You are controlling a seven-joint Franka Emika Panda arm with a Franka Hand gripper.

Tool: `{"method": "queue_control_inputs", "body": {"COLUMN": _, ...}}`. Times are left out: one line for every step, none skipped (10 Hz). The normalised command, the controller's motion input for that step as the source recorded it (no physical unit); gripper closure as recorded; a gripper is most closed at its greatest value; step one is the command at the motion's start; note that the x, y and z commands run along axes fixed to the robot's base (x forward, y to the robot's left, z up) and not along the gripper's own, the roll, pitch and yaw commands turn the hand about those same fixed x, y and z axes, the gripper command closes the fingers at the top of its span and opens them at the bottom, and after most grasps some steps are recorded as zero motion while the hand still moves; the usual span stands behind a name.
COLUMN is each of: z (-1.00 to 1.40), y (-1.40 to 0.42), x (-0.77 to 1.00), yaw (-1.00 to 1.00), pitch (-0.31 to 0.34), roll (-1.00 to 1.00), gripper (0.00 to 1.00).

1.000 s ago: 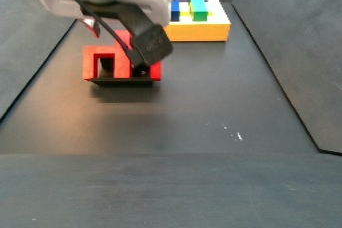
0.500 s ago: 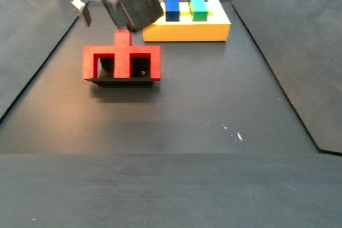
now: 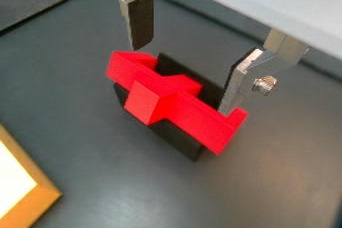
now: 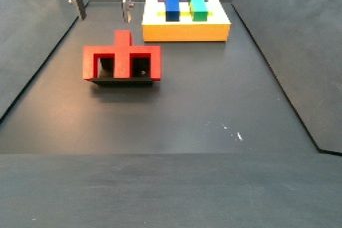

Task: Pick up the red object. Move up. Place the red object on the fixture. Regrasp the red object. Move to above the board. Insert the red object.
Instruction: Regrasp the red object.

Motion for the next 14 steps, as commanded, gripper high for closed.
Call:
{"method": "queue_control_inputs", "body": {"z": 0.00, "y": -0.17, "x": 0.02, "yaw": 0.15, "pitch": 0.000, "roll": 1.00, "gripper": 0.00}}
{"method": "queue_control_inputs", "body": {"z": 0.00, "y": -0.17, "x": 0.04, "yaw": 0.16, "pitch": 0.000, "roll": 1.00, "gripper": 0.00}}
{"method": "queue_control_inputs", "body": {"z": 0.00, "y": -0.18, "x": 0.08, "yaw": 0.18, "pitch": 0.006, "roll": 1.00, "gripper": 0.00}}
{"method": "queue_control_inputs", "body": {"z": 0.00, "y": -0.19, "x": 0.10, "yaw": 0.19, "pitch": 0.020, "roll": 1.00, "gripper": 0.00}}
{"method": "queue_control_inputs", "body": {"z": 0.00, "y": -0.17, "x": 0.08, "yaw": 0.20, "pitch": 0.011, "roll": 1.00, "gripper": 0.00}}
{"method": "queue_control_inputs", "body": {"z": 0.00, "y": -0.12, "x": 0.02, "yaw": 0.19, "pitch": 0.000, "roll": 1.00, "gripper": 0.00}}
{"method": "queue_control_inputs", "body": {"z": 0.00, "y": -0.08, "x": 0.00, "yaw": 0.17, "pitch": 0.000, "roll": 1.00, "gripper": 0.00}}
{"method": "queue_control_inputs", "body": {"z": 0.00, "y": -0.05, "x": 0.00, "yaw": 0.14, "pitch": 0.000, "roll": 1.00, "gripper": 0.00}}
{"method": "queue_control_inputs", "body": {"z": -0.06, "y": -0.07, "x": 0.03, "yaw": 0.09, "pitch": 0.063, "roll": 1.00, "gripper": 0.00}}
{"method": "queue_control_inputs", "body": {"z": -0.20, "y": -0.03, "x": 0.00, "yaw": 0.11, "pitch": 0.066, "roll": 1.00, "gripper": 0.00}}
{"method": "queue_control_inputs", "body": {"z": -0.31, "y": -0.01, "x": 0.00, "yaw": 0.11, "pitch": 0.017, "roll": 0.90, "gripper": 0.00}}
{"method": "queue_control_inputs", "body": {"z": -0.35, "y": -0.01, "x": 0.00, "yaw": 0.10, "pitch": 0.029, "roll": 0.89, "gripper": 0.00}}
{"method": "queue_control_inputs", "body": {"z": -0.32, "y": -0.01, "x": 0.00, "yaw": 0.10, "pitch": 0.029, "roll": 0.88, "gripper": 0.00}}
{"method": "queue_control_inputs", "body": {"z": -0.24, "y": -0.02, "x": 0.00, "yaw": 0.09, "pitch": 0.029, "roll": 0.91, "gripper": 0.00}}
